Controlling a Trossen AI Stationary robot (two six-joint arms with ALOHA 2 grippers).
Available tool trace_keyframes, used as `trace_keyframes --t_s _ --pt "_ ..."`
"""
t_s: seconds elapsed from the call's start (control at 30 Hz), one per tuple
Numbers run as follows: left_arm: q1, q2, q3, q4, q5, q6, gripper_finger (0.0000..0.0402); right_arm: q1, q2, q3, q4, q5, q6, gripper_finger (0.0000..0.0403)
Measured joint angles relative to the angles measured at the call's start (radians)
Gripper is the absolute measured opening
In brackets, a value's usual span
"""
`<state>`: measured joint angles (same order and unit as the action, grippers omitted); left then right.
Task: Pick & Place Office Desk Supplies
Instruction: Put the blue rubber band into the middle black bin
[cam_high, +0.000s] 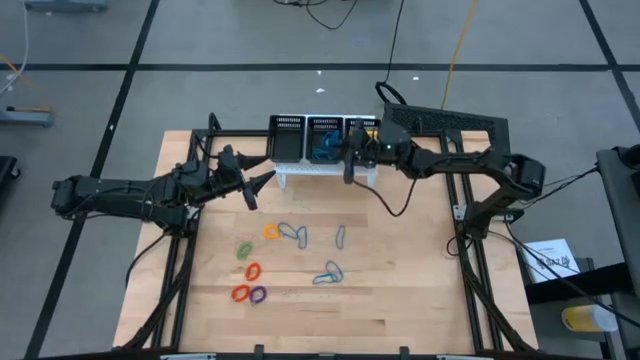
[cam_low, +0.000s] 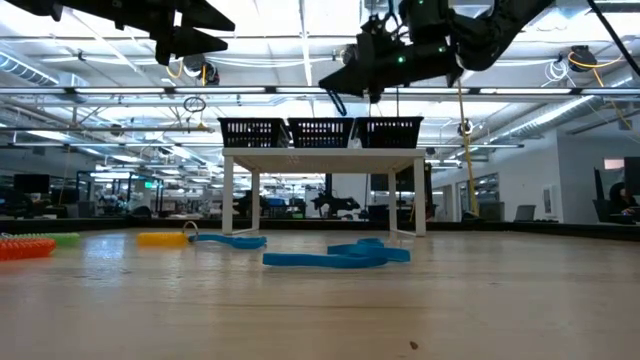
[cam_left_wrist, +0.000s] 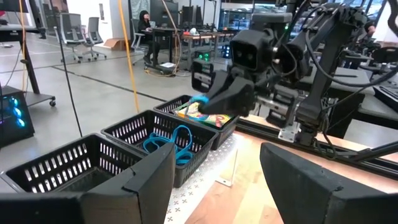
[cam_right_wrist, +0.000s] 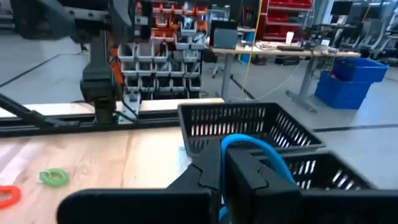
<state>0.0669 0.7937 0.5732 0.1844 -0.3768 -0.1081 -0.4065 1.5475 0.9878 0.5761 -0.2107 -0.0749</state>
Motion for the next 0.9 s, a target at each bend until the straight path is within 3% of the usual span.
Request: trace_keyframes --t_s 0.23,0.57,0.77,0.9 --pt "0.000 0.000 0.000 0.001 0.000 0.000 0.0244 -0.005 0.066 0.003 0.041 0.004 -0.018 0.0000" --pt "0.000 0.000 0.000 0.001 0.000 0.000 0.0244 -0.011 0.065 0.003 0.064 0.004 -0.019 0.0013" --pt "0.000 0.000 0.000 0.002 0.000 0.000 0.0244 -0.011 0.065 0.004 0.044 0.004 -0.010 0.0074" --pt "0.000 0.000 0.000 0.002 0.000 0.000 0.0244 -0.015 0.066 0.054 -0.108 0.006 0.036 0.0127"
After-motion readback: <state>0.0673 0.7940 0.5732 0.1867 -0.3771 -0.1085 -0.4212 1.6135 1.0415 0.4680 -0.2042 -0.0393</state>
